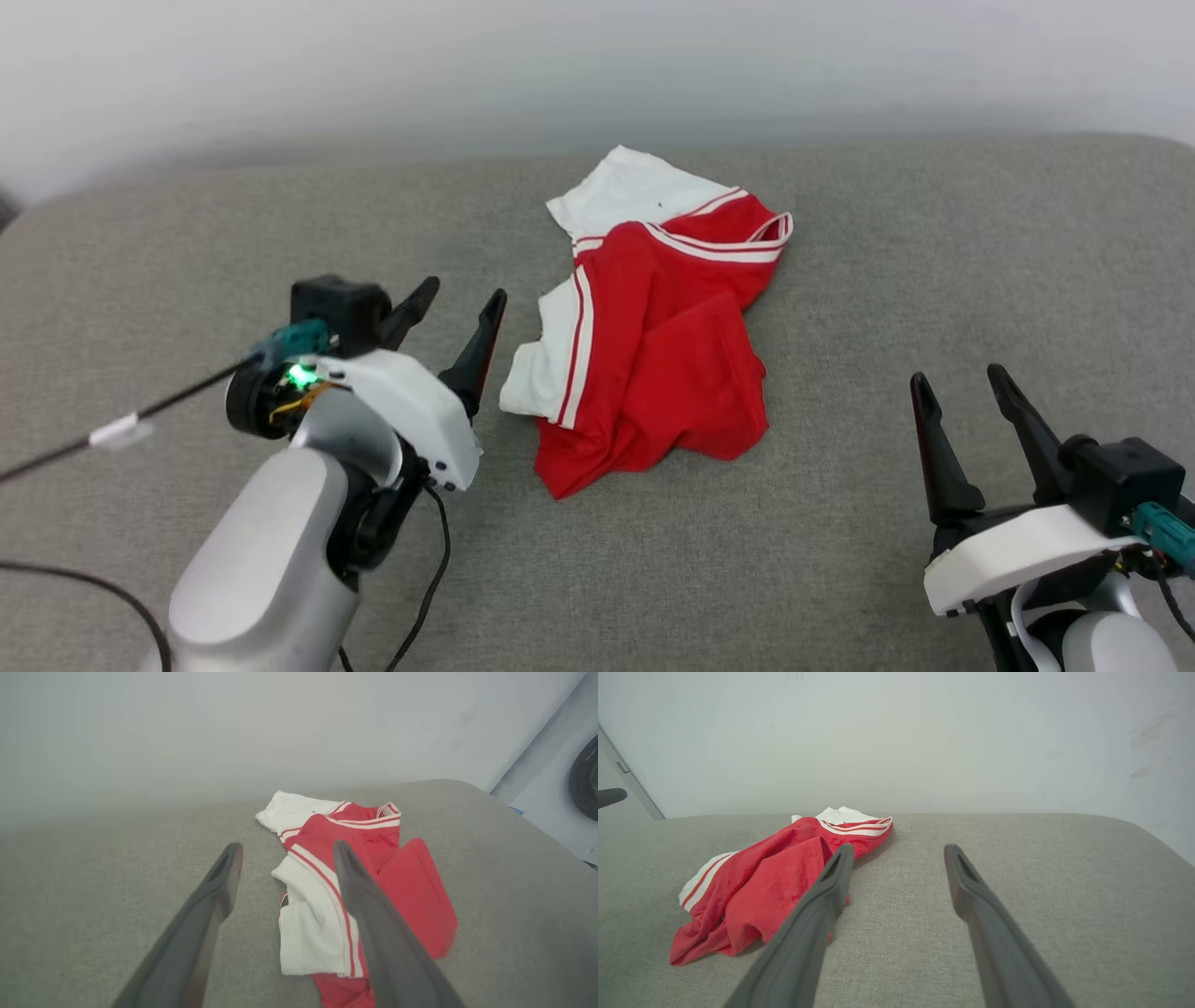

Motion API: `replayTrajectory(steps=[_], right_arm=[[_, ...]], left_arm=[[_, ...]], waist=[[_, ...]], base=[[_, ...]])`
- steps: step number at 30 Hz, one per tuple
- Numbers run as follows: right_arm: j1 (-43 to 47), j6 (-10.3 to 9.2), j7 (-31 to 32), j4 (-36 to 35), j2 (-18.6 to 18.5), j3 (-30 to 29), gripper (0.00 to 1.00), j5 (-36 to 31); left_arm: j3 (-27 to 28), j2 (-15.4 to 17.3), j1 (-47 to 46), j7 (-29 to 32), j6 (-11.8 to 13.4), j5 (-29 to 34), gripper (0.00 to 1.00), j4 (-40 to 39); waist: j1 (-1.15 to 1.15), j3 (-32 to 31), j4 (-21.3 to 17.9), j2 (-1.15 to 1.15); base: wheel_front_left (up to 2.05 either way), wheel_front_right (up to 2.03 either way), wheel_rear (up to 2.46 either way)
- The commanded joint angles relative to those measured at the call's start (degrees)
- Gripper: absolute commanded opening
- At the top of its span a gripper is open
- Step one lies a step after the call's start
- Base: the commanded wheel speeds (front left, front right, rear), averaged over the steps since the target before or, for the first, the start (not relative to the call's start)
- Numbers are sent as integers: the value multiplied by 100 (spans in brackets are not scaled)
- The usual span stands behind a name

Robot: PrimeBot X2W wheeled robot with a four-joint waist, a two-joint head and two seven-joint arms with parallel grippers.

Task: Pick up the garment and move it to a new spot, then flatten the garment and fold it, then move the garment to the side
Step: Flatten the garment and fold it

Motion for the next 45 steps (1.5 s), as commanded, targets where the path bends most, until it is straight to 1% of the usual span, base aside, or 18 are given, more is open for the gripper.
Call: replayTrajectory(steps=[1, 4, 9, 15, 20, 21, 22, 23, 24, 25, 28, 32, 36, 39, 40, 41, 45], right_arm=[[-84, -4, -24, 6, 12, 30, 100, 4], [-148, -4, -64, 47, 12, 72, 100, 20], [-240, -4, -131, 144, 12, 109, 100, 70], [-357, -4, -240, 265, 11, 193, 100, 146], [-442, -4, -318, 389, 12, 220, 100, 204], [-467, -4, -331, 414, 12, 229, 100, 215], [-483, -4, -341, 437, 13, 240, 100, 229], [-484, -4, -357, 459, 13, 249, 100, 242], [-484, -4, -357, 459, 13, 249, 100, 242], [-483, -4, -374, 499, 12, 257, 100, 261], [-487, -4, -398, 545, 12, 226, 100, 245], [-414, -4, -397, 590, 12, 131, 100, 211], [-352, -4, -365, 583, 11, 57, 100, 202], [-306, -4, -329, 595, 11, 70, 100, 183], [-273, -4, -292, 559, 10, 25, 100, 146], [-233, -4, -266, 551, 10, 7, 100, 136], [-104, -4, -176, 493, 10, -61, 100, 80]], left_arm=[[-48, 7, -144, 222, -73, -84, 100, 158], [-152, 23, -441, 866, -250, -295, 100, 594], [-351, 33, -729, 1663, -393, -476, 100, 1162], [-614, 59, -906, 2125, -505, -436, 100, 1635], [-959, 19, -832, 2684, -587, -445, 100, 1979], [-1033, 17, -811, 2827, -608, -450, 83, 2047], [-1080, -3, -758, 2922, -628, -504, 43, 2095], [-1132, -3, -744, 2989, -648, -490, 18, 2117], [-1132, -3, -744, 2989, -648, -490, 18, 2117], [-1198, 14, -767, 3042, -666, -484, 0, 2136], [-1178, 121, -838, 2870, -659, -388, 0, 2062], [-1118, 334, -945, 2501, -531, -175, 0, 1724], [-979, 524, -879, 2149, -279, -15, 0, 1068], [-839, 785, -514, 1969, 14, 34, 0, 486], [-686, 953, -214, 1891, 254, 7, 0, 55], [-614, 1036, -22, 1854, 382, -16, 0, -142], [-358, 1232, 917, 1790, 866, -237, 0, -826]], waist=[[0, 177, -116, 0], [0, 382, -229, 0], [0, 656, -371, 0], [0, 880, -518, 0], [0, 945, -574, 0], [0, 950, -584, 0], [0, 952, -597, 0], [0, 952, -608, 0], [0, 952, -608, 0], [0, 947, -621, 0], [0, 905, -612, 0], [0, 748, -527, 0], [0, 578, -366, 0], [0, 406, -274, 0], [0, 310, -194, 0], [0, 250, -156, 0], [0, 70, -31, 0]], base=[[0, 0, 0], [0, 0, 0], [0, 0, 0], [0, 0, 0], [0, 0, 0], [0, 0, 0], [0, 0, 0], [0, 0, 0], [0, 0, 0], [0, 0, 0], [0, 0, 0], [0, 0, 0], [0, 0, 0], [0, 0, 0], [0, 0, 0], [0, 0, 0], [0, 0, 0]])
